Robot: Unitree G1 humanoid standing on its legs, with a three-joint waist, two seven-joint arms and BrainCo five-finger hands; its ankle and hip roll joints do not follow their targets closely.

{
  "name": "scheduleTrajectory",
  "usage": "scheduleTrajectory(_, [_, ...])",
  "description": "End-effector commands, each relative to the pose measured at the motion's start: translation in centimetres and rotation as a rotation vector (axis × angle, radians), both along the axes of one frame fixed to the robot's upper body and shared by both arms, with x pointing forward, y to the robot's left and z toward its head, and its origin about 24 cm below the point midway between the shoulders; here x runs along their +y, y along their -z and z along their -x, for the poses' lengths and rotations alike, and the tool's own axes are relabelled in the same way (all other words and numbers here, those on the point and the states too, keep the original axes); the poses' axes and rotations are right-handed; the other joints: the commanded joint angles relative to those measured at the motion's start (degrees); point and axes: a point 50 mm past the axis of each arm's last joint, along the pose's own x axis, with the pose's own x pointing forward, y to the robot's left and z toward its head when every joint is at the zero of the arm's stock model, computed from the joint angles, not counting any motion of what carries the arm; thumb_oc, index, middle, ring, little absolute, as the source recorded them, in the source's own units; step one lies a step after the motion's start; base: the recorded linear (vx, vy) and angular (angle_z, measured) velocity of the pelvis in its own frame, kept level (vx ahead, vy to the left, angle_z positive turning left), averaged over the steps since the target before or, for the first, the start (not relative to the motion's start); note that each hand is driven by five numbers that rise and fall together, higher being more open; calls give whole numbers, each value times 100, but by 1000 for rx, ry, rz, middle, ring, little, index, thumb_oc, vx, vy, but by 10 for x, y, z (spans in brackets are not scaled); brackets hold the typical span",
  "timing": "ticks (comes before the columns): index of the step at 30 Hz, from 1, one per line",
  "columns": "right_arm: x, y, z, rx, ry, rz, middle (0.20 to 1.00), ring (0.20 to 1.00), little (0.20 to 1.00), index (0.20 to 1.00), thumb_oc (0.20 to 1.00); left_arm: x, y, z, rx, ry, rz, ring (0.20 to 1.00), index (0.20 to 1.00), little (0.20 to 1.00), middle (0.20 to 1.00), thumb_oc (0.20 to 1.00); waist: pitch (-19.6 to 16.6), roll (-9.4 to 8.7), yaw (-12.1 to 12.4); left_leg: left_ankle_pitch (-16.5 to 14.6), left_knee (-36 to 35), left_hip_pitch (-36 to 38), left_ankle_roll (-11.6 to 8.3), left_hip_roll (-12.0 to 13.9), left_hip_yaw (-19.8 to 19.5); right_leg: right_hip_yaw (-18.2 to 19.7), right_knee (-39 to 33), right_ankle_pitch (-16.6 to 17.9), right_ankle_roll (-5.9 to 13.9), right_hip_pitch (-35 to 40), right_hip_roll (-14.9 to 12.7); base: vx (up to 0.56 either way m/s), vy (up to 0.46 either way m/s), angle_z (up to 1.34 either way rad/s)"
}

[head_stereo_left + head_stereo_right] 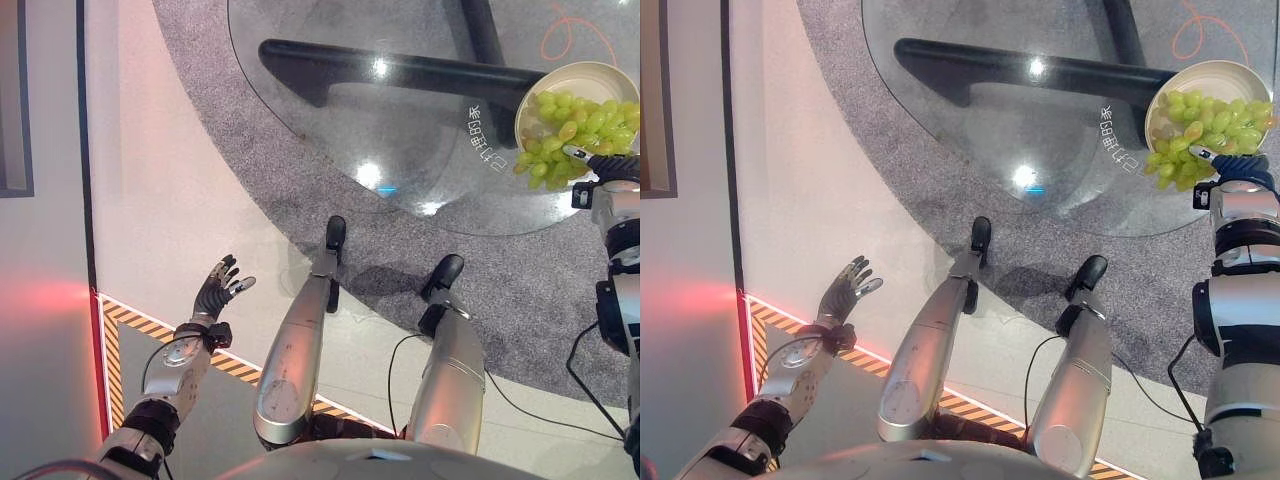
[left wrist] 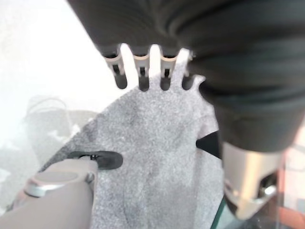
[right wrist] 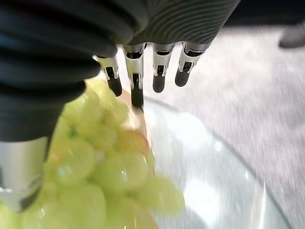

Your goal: Pick up fruits into the plate

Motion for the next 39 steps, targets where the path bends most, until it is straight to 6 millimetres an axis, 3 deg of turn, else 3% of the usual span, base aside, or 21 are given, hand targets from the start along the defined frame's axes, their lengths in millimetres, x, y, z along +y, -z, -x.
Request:
scheduleTrajectory(1, [-24,-28,19,-14,123,276,1000,1000,1000,1000,1000,13,13,22,71,-26,-72,1000,1000,1000,1000,1000,-178,225,13,-598,-40,105,201,-433,-104,-388,322,-472,-311,-31,667,0,0,0])
scheduleTrajectory(7, [-15,-32,14,-52,123,403,1000,1000,1000,1000,1000,15,17,22,94,-50,-96,1000,1000,1000,1000,1000,-178,155,-54,-596,-200,432,180,-407,-55,-348,88,-424,-279,296,720,-29,23,-1])
scheduleTrajectory(11, [-9,-24,12,-63,113,434,1000,1000,1000,1000,1000,18,21,24,115,-82,-115,1000,1000,1000,1000,1000,-178,93,-91,-602,-360,756,157,-382,-40,-327,-107,-397,-256,608,751,-26,15,-1])
scheduleTrajectory(15, [15,-18,1,-187,49,520,1000,1000,1000,1000,1000,24,30,27,151,-117,-118,1000,1000,1000,1000,1000,-178,-48,-179,-652,-590,1408,108,-292,-25,-292,-376,-396,-217,1253,787,-28,29,-3])
scheduleTrajectory(19, [31,8,-2,-198,-39,486,1000,1000,1000,1000,1000,24,33,24,165,-134,-102,1000,1000,1000,1000,1000,-178,-178,-303,-673,-791,1968,54,-187,60,-249,-655,-341,-170,1829,772,-7,41,-6])
scheduleTrajectory(20, [34,22,-1,-174,-70,473,1000,1000,1000,1000,1000,25,34,24,179,-142,-106,1000,1000,1000,1000,1000,-203,-224,-339,-702,-852,2140,35,-153,84,-244,-710,-359,-152,1994,756,70,25,-7])
scheduleTrajectory(21, [41,49,3,-124,-117,433,1000,1000,1000,1000,1000,25,39,25,217,-154,-130,1000,1000,1000,1000,1000,-364,-303,-390,-697,-994,2332,4,-82,96,-238,-863,-324,-122,2199,740,115,11,-8])
scheduleTrajectory(24, [63,106,15,2,-212,363,1000,1000,1000,1000,1000,24,50,30,300,-152,-172,1000,1000,1000,1000,1000,-735,-476,-500,-649,-1298,2686,-56,44,176,-166,-1215,-230,-66,2597,741,143,-25,-11])
scheduleTrajectory(26, [84,156,32,131,-288,286,1000,1000,1000,1000,1000,24,62,39,385,-144,-233,1000,1000,1000,1000,1000,-1044,-606,-594,-616,-1487,2950,-112,146,256,-148,-1445,-161,-12,2882,737,155,-46,-18])
scheduleTrajectory(28, [92,182,46,208,-320,229,1000,1000,1000,1000,1000,24,69,45,430,-135,-275,1000,1000,1000,1000,1000,-1202,-665,-651,-600,-1562,3085,-139,190,293,-146,-1569,-120,13,3021,733,115,-25,-11])
scheduleTrajectory(32, [102,237,90,390,-355,96,1000,1000,1000,1000,1000,28,84,67,540,-169,-354,1000,1000,1000,1000,1000,-1589,-748,-792,-638,-1668,3374,-165,270,429,-109,-1817,-47,57,3278,709,120,7,-13])
scheduleTrajectory(33, [108,262,116,477,-354,48,1000,1000,1000,1000,1000,29,90,76,597,-162,-383,1000,1000,1000,1000,1000,-1813,-755,-893,-647,-1735,3527,-182,327,531,-73,-1900,-54,67,3414,721,175,39,-15])
scheduleTrajectory(35, [110,271,127,513,-345,18,1000,1000,1000,1000,1000,29,92,78,614,-143,-408,1000,1000,1000,1000,1000,-1889,-756,-936,-646,-1768,3588,-191,350,570,-60,-1927,-60,70,3465,734,116,24,-21])
scheduleTrajectory(36, [111,284,145,582,-330,-30,1000,1000,1000,1000,1000,26,94,79,642,-84,-471,1000,1000,1000,1000,1000,-2037,-757,-1026,-662,-1789,3668,-204,386,636,-26,-1967,-81,77,3547,745,83,21,-26])
scheduleTrajectory(39, [111,300,169,686,-318,-91,1000,1000,1000,1000,1000,25,99,83,700,-19,-523,1000,1000,1000,1000,1000,-2186,-741,-1145,-708,-1775,3788,-209,427,729,24,-1971,-113,89,3628,751,74,27,-19])
